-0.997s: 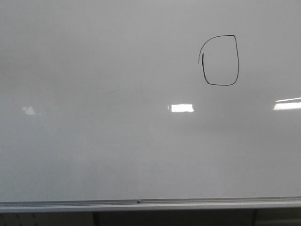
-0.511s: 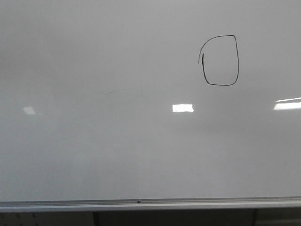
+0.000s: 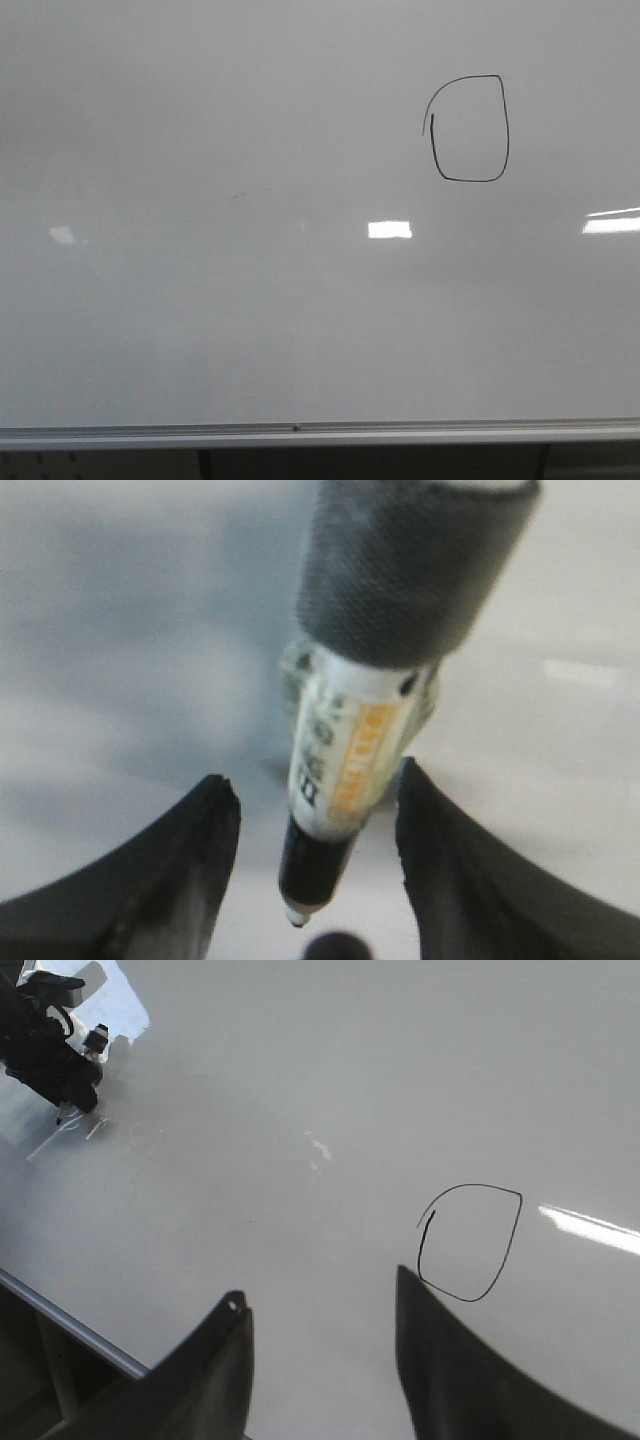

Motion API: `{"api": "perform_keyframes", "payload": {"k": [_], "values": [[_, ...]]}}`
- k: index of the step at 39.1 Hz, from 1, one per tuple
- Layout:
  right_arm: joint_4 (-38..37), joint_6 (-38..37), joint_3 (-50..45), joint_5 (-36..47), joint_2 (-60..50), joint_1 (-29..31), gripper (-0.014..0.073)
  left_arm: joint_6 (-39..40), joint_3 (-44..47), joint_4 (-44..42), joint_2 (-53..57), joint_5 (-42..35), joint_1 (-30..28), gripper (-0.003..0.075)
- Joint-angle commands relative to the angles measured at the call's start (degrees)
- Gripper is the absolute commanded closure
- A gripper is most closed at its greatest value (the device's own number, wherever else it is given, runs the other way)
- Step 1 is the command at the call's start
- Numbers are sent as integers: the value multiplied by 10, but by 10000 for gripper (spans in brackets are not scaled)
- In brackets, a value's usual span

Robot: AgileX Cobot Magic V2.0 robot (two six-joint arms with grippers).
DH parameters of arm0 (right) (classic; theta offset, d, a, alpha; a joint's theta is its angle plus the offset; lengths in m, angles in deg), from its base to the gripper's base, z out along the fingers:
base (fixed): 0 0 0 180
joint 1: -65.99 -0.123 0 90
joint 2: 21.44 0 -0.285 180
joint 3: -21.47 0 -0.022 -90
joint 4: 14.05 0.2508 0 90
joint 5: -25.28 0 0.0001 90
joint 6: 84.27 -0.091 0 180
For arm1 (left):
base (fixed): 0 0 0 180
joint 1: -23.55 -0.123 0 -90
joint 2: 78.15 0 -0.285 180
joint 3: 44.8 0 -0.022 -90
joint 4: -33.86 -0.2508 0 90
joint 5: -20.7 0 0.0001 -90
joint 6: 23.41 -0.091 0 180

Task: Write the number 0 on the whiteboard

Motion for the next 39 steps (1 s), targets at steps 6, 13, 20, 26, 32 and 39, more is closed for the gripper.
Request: {"api": "perform_keyframes", "payload": {"k": [6, 13, 20, 26, 32, 39], "values": [[8, 2, 15, 39, 5, 0, 239, 4, -20, -20, 33, -14, 4, 171], [8, 2, 15, 39, 5, 0, 239, -1, -19, -47, 77, 9, 4, 148], [8, 2, 15, 40, 5, 0, 239, -1, 30, -55, 170, 4, 4, 150], [8, 2, 15, 40, 5, 0, 239, -1, 120, -46, 277, -43, 4, 153], [8, 2, 15, 40, 5, 0, 239, -1, 225, -45, 401, -100, 4, 153], [8, 2, 15, 40, 5, 0, 239, -1, 343, -43, 544, -147, 4, 154]]}}
